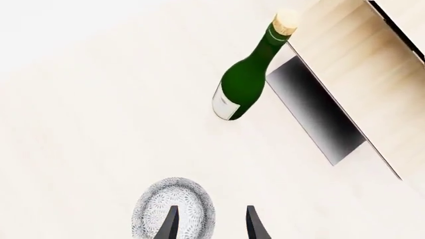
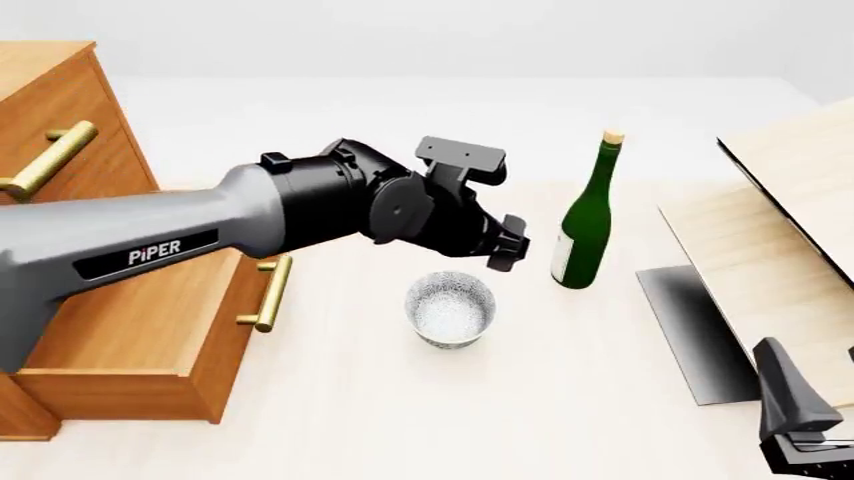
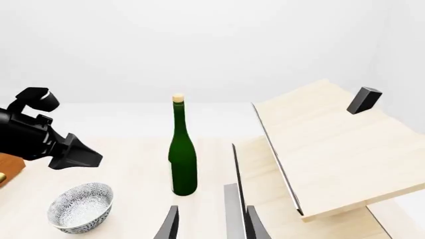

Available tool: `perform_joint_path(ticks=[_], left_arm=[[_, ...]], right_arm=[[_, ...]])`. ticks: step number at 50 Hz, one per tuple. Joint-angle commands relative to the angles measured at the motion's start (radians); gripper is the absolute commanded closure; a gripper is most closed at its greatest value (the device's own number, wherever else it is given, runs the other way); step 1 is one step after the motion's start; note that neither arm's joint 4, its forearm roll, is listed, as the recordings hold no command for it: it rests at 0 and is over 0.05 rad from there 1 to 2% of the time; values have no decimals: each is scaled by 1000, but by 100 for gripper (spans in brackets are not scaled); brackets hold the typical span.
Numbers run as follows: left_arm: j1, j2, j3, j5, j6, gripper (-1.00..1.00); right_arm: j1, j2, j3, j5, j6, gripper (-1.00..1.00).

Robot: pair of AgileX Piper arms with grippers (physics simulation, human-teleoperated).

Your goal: Put the bowl in the bottom drawer of the cabinet.

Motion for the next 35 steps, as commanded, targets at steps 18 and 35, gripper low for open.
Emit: perform_joint_path(ticks=[18, 35], left_arm=[[-1, 88, -35, 5, -31, -100], [8, 138, -76, 24, -44, -100]], right_arm=[[0, 8, 2, -9, 0, -100], [1, 40, 0, -40, 0, -100]])
